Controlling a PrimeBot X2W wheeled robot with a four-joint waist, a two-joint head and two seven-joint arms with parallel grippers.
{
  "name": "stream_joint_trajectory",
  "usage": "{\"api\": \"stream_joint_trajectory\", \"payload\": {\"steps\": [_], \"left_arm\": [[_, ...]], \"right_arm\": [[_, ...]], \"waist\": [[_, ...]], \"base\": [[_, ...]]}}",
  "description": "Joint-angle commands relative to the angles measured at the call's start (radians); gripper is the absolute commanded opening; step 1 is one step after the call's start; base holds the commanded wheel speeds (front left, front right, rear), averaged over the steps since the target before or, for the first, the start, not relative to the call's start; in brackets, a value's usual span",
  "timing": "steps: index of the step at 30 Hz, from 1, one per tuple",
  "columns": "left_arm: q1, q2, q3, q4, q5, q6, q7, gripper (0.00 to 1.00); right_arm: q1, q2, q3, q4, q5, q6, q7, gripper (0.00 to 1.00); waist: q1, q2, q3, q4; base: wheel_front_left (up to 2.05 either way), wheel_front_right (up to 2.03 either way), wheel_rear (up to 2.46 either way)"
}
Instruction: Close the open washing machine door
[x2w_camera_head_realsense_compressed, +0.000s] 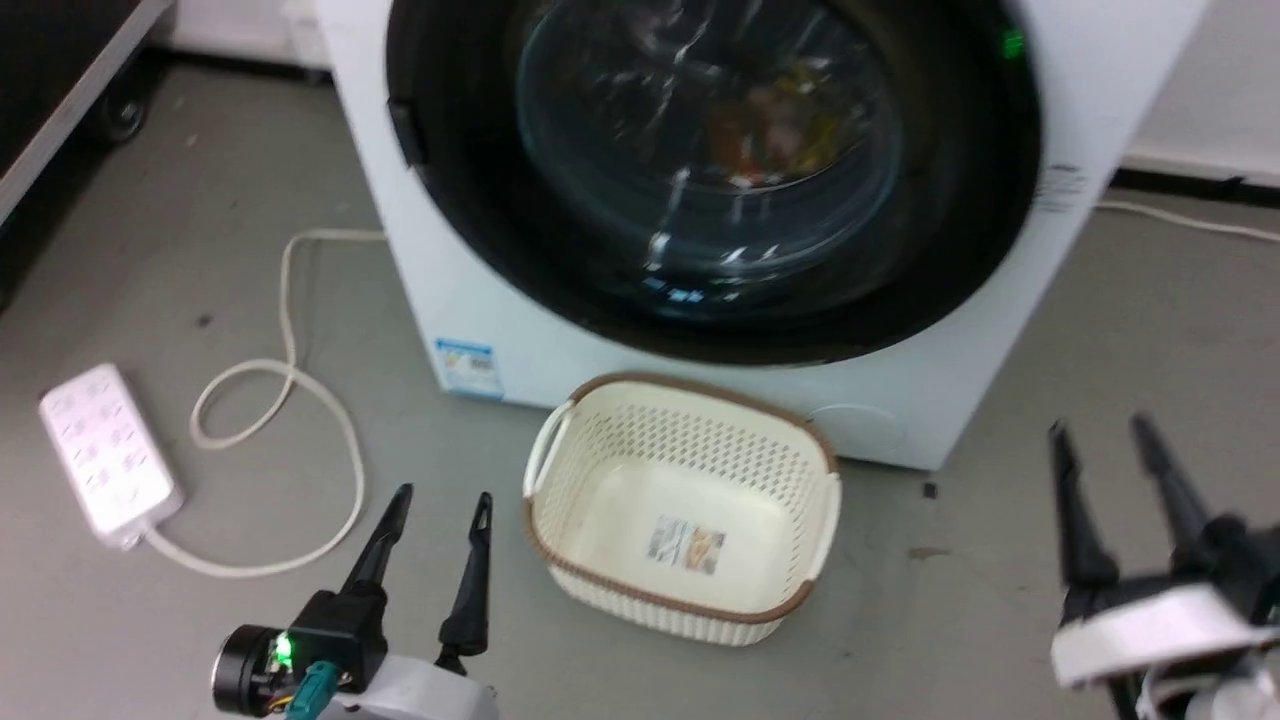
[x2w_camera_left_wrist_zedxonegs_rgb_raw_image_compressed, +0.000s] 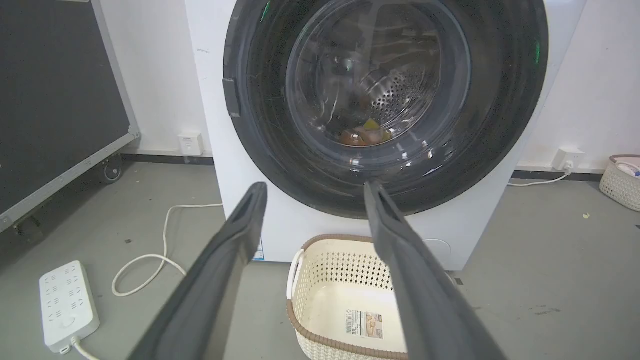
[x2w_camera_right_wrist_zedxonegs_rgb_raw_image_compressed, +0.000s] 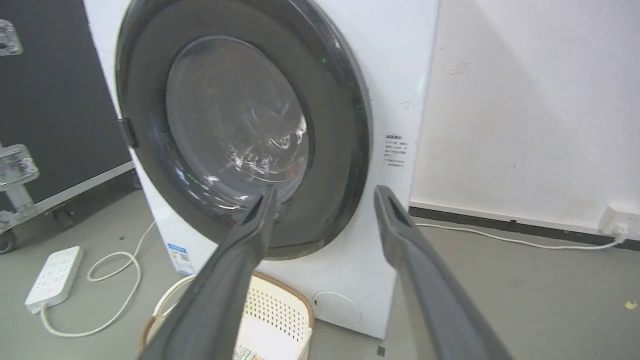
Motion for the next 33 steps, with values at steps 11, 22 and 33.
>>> {"api": "stream_joint_trajectory", "payload": {"steps": [11, 22, 33], "left_arm": [[0.063, 0.017, 0.021, -0.043, 0.032, 0.023, -0.004, 1.00], [0.068, 0.005, 0.038, -0.029, 0.013, 0.037, -0.004, 1.00], [0.067, 0.006, 0.045, -0.020, 0.006, 0.035, 0.002, 0.00]], "right_arm": [[0.177, 0.051, 0.042, -0.079, -0.052, -0.001, -0.004, 1.00], [0.183, 0.052, 0.050, -0.087, -0.023, -0.001, -0.004, 1.00], [0.169, 0.047, 0.071, -0.085, -0.026, 0.000, 0.001, 0.00]], "waist": [[0.0004, -0.0001, -0.078, -0.115], [0.0004, -0.0001, -0.071, -0.113], [0.0004, -0.0001, -0.067, -0.096]], "base": [[0.00, 0.00, 0.00], [0.00, 0.00, 0.00], [0.00, 0.00, 0.00]]}}
